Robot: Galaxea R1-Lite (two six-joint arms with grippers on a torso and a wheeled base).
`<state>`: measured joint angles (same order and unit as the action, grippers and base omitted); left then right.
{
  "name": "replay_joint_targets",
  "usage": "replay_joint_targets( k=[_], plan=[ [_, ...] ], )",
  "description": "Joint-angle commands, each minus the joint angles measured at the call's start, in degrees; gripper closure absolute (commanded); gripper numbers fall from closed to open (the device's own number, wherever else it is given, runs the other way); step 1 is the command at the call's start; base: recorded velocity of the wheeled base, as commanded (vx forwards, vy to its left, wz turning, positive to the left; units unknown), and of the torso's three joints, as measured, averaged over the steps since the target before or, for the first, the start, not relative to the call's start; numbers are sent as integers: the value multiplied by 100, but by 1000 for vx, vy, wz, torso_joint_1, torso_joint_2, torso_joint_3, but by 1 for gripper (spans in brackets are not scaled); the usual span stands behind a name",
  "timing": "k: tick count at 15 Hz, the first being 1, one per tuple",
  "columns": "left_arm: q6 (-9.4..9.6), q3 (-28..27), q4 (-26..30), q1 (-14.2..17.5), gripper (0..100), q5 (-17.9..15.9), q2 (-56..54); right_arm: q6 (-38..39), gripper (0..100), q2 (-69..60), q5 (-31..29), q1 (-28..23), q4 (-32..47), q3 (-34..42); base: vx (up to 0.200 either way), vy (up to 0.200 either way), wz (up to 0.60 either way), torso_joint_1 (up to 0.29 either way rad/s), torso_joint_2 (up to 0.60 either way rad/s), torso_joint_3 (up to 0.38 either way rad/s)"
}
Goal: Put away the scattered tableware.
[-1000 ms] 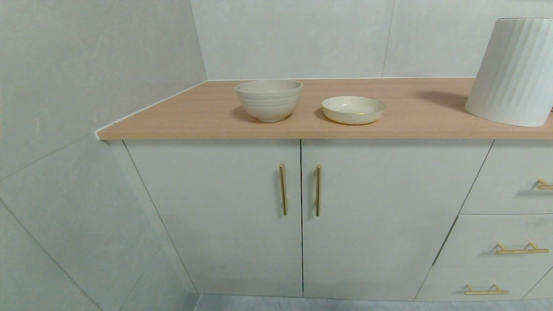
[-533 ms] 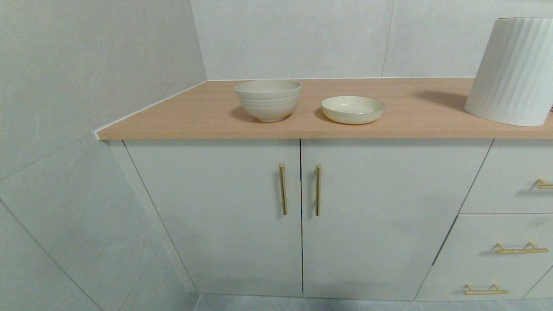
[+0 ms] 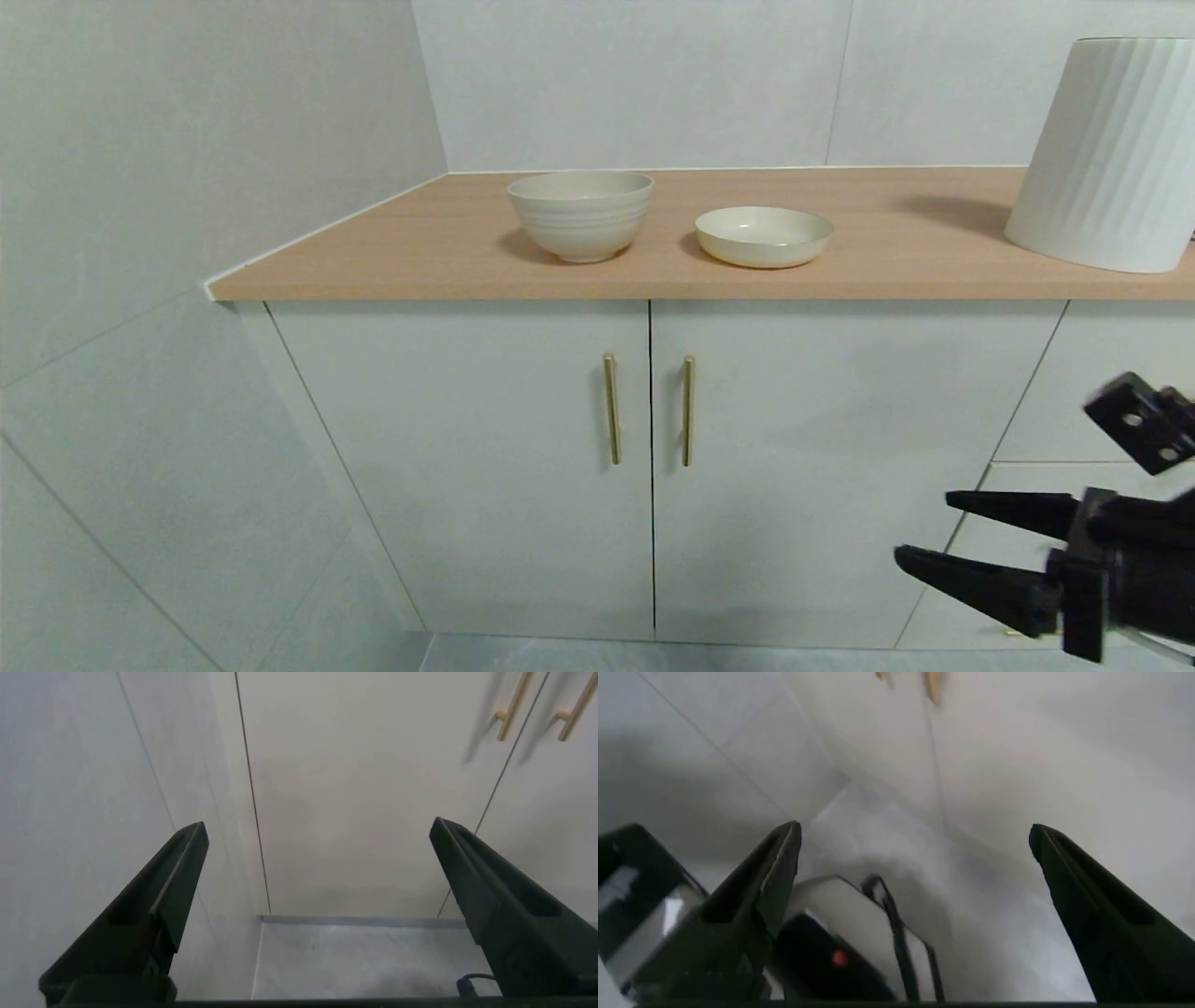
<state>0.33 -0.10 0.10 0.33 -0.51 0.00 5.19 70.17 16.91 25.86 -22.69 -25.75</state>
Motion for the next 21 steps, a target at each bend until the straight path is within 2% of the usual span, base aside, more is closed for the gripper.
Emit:
replay_joint_targets(
  k=[1,3,8,13,18,21],
  plan=[
    [2,1,-1,2,0,7,0,219,0,1948,-3,561,-658,-967,0,0,0,0,0,0],
    [2,1,-1,2,0,-2,9,263,0,2475,-3,772,-684,-1442,0,0,0,0,0,0],
    [2,1,-1,2,0,-2,0,702,0,3029,14,930,-781,-1776,0,0,0,0,0,0],
    [2,1,-1,2,0,-2,9,1159,0,3952,-162,965,-2592,-1750,0,0,0,0,0,0],
    [-7,1,-1,2,0,7,0,1643,0,4224,-223,974,-3137,-1873,0,0,0,0,0,0],
    [-7,1,-1,2,0,-2,0,1652,0,4567,-276,965,-3532,-2048,0,0,0,0,0,0]
  ],
)
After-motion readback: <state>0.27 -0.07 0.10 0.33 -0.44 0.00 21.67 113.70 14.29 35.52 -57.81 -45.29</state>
